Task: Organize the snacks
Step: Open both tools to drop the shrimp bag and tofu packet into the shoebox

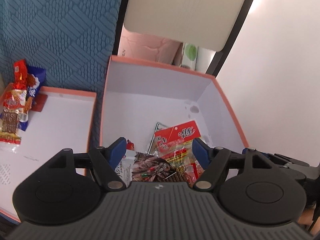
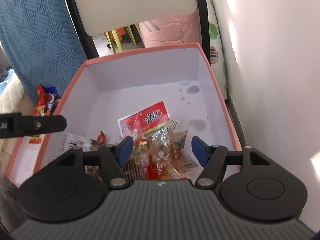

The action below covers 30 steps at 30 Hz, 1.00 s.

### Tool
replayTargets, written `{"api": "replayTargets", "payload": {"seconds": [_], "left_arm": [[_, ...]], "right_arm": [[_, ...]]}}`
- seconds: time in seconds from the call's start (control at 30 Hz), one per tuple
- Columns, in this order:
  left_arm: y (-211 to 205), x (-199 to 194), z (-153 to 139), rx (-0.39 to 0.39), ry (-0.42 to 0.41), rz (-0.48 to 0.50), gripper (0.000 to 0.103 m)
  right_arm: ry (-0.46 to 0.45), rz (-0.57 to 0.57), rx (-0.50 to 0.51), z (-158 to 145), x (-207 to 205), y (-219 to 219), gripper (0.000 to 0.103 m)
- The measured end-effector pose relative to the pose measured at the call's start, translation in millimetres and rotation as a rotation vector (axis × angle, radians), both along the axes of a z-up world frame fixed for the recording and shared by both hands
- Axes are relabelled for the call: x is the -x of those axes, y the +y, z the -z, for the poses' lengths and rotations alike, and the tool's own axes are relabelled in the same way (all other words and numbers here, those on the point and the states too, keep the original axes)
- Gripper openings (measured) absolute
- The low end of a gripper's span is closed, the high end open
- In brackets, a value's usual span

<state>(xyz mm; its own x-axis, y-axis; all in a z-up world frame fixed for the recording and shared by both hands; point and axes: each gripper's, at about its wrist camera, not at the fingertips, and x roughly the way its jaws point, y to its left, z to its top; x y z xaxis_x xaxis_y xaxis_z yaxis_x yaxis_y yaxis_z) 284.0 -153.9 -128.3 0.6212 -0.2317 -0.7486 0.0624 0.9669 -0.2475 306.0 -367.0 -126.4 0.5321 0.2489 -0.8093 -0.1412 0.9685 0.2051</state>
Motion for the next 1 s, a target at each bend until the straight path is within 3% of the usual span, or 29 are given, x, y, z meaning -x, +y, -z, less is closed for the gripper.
{"api": "replayTargets", "payload": {"seconds": [0.53, 0.73, 1.0], "left_arm": [[36.3, 72.6, -111.7, -0.038, -0.284, -0.021, 0.08], [58.7, 103.2, -129.8, -0.054, -0.35, -0.051, 0.082], [92.6, 134.2, -133.1, -0.05, -0.376, -0.077, 0.083]], "right_arm": [[-0.234, -0.002, -0.067, -104.8, 50.4, 19.3, 0.067], [-0.29, -0.024, -0.089, -125.3, 74.4, 36.0, 0.067], [-0.308, -0.077, -0.096, -135.2, 100.6, 66.4, 0.067]]}}
